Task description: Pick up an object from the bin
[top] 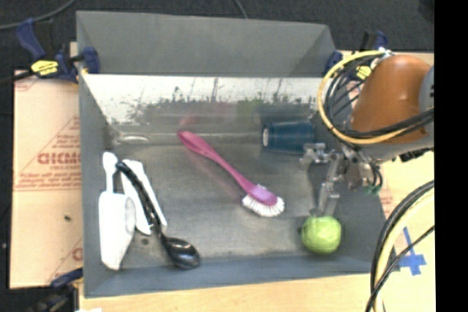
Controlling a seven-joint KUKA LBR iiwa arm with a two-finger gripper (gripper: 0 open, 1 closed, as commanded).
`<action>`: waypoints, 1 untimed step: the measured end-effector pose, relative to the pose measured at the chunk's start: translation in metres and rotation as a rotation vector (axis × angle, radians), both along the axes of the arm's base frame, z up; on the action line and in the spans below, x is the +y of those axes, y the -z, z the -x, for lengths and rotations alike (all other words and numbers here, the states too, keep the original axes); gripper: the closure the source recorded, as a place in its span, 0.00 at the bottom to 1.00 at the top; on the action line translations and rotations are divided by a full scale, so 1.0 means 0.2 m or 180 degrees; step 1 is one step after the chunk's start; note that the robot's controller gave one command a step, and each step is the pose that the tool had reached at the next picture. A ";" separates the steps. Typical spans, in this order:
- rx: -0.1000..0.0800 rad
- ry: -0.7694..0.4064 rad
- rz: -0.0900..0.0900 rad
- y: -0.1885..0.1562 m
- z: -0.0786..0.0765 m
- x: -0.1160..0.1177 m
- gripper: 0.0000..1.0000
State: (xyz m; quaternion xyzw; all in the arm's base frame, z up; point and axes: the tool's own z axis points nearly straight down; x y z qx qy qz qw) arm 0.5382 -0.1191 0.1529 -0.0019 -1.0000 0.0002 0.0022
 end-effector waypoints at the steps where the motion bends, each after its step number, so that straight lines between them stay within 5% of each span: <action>1: -0.0026 -0.0015 0.0004 -0.02 -0.01 0.00 0.00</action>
Offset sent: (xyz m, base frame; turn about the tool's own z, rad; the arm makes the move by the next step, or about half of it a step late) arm 0.0123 0.0389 -0.0829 -0.0001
